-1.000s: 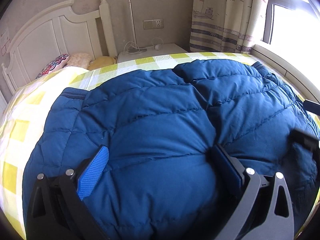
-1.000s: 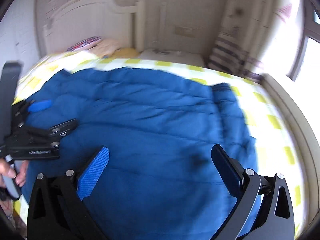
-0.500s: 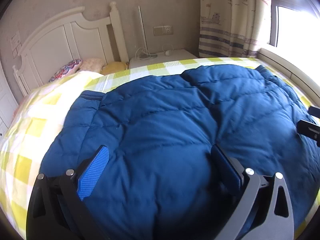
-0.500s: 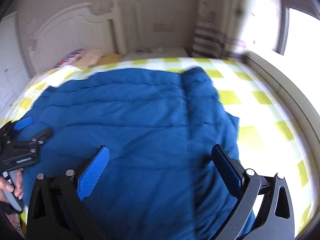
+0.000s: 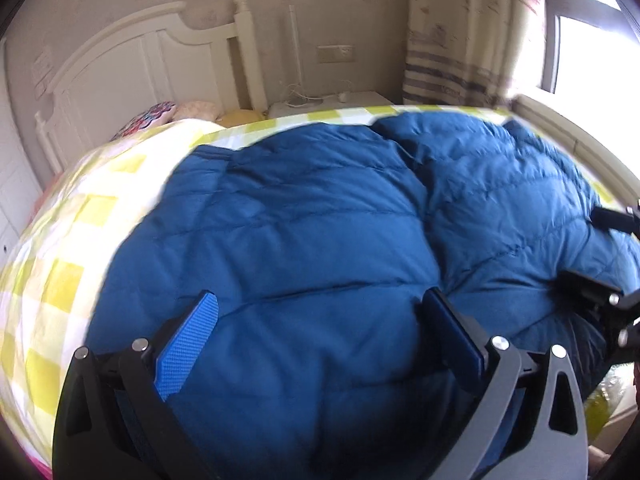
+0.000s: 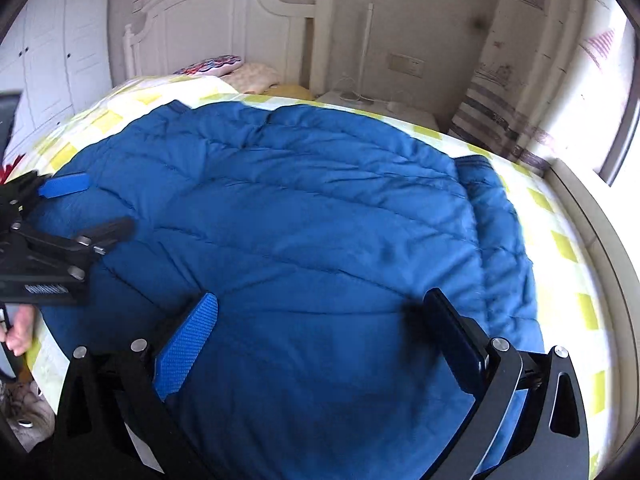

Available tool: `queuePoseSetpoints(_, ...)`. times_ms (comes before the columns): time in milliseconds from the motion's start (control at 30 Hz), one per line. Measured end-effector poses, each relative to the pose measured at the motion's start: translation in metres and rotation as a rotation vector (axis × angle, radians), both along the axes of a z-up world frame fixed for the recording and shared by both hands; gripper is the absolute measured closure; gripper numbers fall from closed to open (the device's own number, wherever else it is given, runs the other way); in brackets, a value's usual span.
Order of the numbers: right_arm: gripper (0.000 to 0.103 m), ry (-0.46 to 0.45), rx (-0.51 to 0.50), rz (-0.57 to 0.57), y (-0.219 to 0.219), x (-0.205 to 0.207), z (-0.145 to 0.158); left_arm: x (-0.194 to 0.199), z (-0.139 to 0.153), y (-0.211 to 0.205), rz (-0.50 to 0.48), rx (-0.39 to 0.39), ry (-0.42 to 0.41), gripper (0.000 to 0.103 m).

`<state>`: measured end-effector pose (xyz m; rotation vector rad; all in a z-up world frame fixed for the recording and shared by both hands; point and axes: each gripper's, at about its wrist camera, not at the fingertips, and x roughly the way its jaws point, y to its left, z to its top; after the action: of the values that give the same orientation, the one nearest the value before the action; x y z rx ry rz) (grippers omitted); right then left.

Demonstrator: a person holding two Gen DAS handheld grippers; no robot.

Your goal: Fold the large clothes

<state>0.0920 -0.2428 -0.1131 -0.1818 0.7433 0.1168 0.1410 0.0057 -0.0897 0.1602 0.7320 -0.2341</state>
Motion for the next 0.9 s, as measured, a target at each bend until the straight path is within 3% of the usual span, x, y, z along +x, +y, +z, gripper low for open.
queuePoseSetpoints(167, 0.005, -0.02, 0.05, -0.147, -0.058, -0.01, 0.004, 0.004, -0.009, 0.073, 0.186, -0.021, 0.033, 0.002)
queuePoseSetpoints(233, 0.005, 0.0, 0.129, -0.167, -0.082, -0.011, -0.004, 0.005, -0.019, 0.089, 0.148, -0.067, 0.039, 0.002)
queuePoseSetpoints(300, 0.005, 0.02, 0.197, -0.175, -0.092, -0.011, -0.011, 0.004, -0.021, 0.087, 0.15, -0.044, 0.022, 0.002)
queuePoseSetpoints(433, 0.005, -0.008, 0.076, -0.22, -0.072, -0.017, 0.003, -0.007, -0.01, 0.072, 0.21, 0.0, 0.017, 0.005)
queuePoseSetpoints(533, 0.005, -0.079, 0.076, -0.112, -0.043, -0.039, 0.017, -0.038, 0.008, 0.056, 0.123, -0.049, -0.059, 0.005)
queuePoseSetpoints(600, 0.005, -0.104, 0.061, -0.016, -0.015, -0.053, 0.018, -0.055, 0.011, 0.042, 0.065, -0.024, -0.096, 0.004)
queuePoseSetpoints(700, 0.005, -0.061, -0.014, 0.101, 0.025, -0.055, -0.004, -0.052, -0.015, 0.02, 0.023, 0.087, -0.031, 0.002)
queuePoseSetpoints(767, 0.004, -0.065, -0.062, 0.085, 0.035, -0.052, -0.021, -0.049, -0.022, 0.026, 0.029, 0.052, -0.038, 0.002)
queuePoseSetpoints(900, 0.006, -0.025, -0.04, 0.096, 0.024, -0.05, -0.015, -0.047, -0.017, 0.031, 0.028, 0.051, -0.006, 0.002)
